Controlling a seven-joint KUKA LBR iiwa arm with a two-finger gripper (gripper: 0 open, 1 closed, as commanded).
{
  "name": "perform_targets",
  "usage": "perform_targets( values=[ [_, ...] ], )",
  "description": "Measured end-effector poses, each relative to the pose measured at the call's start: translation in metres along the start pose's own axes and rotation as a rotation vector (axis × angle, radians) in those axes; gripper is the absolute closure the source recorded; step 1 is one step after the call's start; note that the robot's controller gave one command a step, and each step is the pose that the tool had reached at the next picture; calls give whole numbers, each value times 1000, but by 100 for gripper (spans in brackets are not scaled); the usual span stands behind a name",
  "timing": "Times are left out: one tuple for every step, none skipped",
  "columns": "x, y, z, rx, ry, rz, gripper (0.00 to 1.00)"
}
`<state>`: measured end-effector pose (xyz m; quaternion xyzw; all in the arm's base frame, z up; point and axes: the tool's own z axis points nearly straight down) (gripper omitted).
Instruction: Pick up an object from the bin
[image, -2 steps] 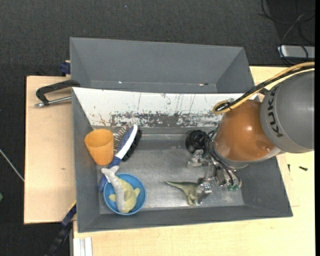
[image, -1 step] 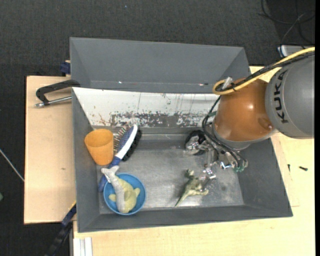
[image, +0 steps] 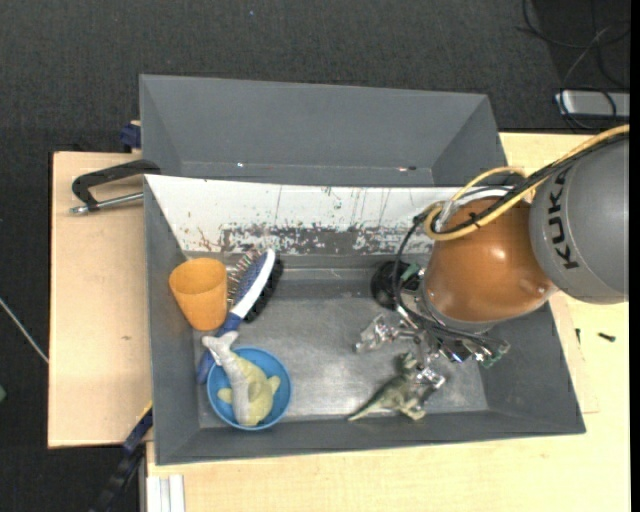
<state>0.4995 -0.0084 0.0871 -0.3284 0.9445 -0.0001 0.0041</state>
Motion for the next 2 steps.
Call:
perform_targets(
  values=[
    [2, 0, 1, -2, 5, 1, 100],
    [-3, 6, -116, 4, -3, -136, 100]
  ],
)
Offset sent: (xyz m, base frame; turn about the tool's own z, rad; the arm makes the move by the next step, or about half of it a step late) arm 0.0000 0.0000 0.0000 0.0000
